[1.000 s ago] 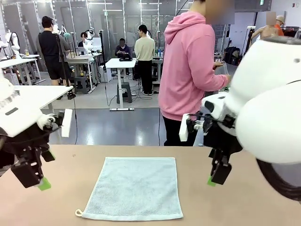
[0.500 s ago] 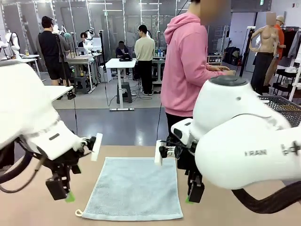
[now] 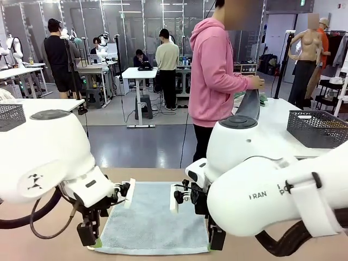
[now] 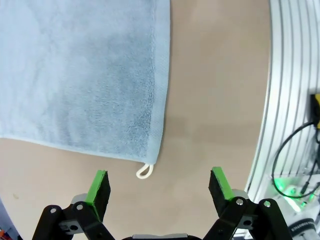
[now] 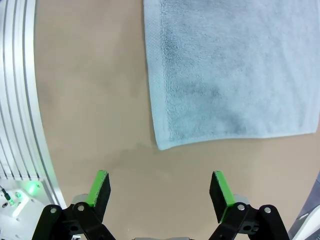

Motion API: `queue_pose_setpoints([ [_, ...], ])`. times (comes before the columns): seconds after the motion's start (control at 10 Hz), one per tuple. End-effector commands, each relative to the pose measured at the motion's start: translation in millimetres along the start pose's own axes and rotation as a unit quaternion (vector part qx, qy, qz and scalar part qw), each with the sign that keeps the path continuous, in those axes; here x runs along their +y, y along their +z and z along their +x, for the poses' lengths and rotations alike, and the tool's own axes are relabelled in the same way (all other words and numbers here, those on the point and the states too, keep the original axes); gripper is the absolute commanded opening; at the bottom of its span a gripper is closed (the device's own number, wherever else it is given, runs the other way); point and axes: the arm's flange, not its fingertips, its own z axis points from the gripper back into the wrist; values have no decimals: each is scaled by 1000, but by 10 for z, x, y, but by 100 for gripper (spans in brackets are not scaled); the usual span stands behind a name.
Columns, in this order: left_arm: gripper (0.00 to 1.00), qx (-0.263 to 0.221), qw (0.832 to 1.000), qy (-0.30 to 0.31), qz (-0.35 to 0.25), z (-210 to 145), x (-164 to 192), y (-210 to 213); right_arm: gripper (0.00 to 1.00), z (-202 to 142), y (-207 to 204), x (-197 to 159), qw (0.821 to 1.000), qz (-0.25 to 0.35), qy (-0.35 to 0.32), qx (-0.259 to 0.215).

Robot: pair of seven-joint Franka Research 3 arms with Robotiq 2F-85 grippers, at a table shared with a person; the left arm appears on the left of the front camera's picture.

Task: Fold the towels and place them in the basket.
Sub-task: When a person lays out a Towel with hook on the table, fold it in half twice.

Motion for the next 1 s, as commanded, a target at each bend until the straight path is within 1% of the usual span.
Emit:
queue_pose_setpoints([
  [0.0, 100, -1, 1000, -16, -1, -323, -394, -372, 100, -213, -216, 228, 1000, -10, 5, -21],
  [0.1, 100, -1, 1000, -20, -7, -334, -394, -472, 100, -216, -265, 222, 1000, -14, 10, -18],
  [0.3, 100, -1, 1000, -11, -15, -391, -402, -642, 100, -232, -364, 228, 1000, -3, 5, -10],
  [0.4, 100, -15, 1000, -6, -15, -404, -437, -688, 100, -228, -396, 245, 1000, 5, 6, -13],
  [0.5, 100, -17, 1000, 0, -14, -430, -475, -733, 100, -229, -423, 264, 1000, 7, 4, -14],
  [0.8, 100, 14, 999, -12, -26, -513, -493, -858, 100, -238, -500, 284, 1000, 10, 8, -5],
  [0.9, 100, 16, 999, -9, -27, -518, -497, -894, 100, -228, -517, 287, 1000, 8, 8, -3],
])
